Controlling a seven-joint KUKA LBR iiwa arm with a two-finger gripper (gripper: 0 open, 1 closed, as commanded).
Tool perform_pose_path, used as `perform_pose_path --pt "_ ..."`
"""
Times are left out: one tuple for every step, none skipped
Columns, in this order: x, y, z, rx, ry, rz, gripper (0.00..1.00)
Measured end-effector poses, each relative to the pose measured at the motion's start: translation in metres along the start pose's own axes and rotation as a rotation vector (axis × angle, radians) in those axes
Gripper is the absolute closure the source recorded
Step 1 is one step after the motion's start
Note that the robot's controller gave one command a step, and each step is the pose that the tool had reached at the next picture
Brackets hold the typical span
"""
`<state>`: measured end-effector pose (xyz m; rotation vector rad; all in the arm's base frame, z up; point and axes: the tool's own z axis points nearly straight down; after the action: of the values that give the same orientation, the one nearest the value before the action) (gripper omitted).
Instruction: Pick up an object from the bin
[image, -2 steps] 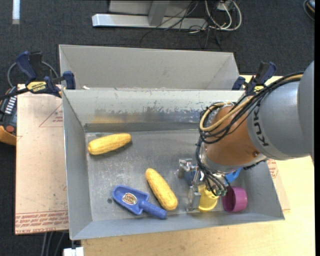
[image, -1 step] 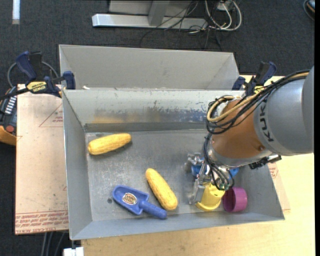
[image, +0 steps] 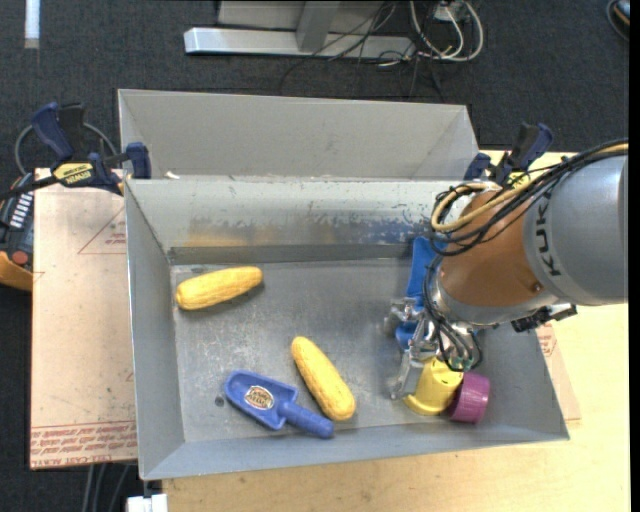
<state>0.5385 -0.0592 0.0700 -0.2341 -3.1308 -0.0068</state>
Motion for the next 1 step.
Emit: perform_pose_path --pt "0.0080 -0.0181 0.0003 -0.003 0.000 -0.200 0.00"
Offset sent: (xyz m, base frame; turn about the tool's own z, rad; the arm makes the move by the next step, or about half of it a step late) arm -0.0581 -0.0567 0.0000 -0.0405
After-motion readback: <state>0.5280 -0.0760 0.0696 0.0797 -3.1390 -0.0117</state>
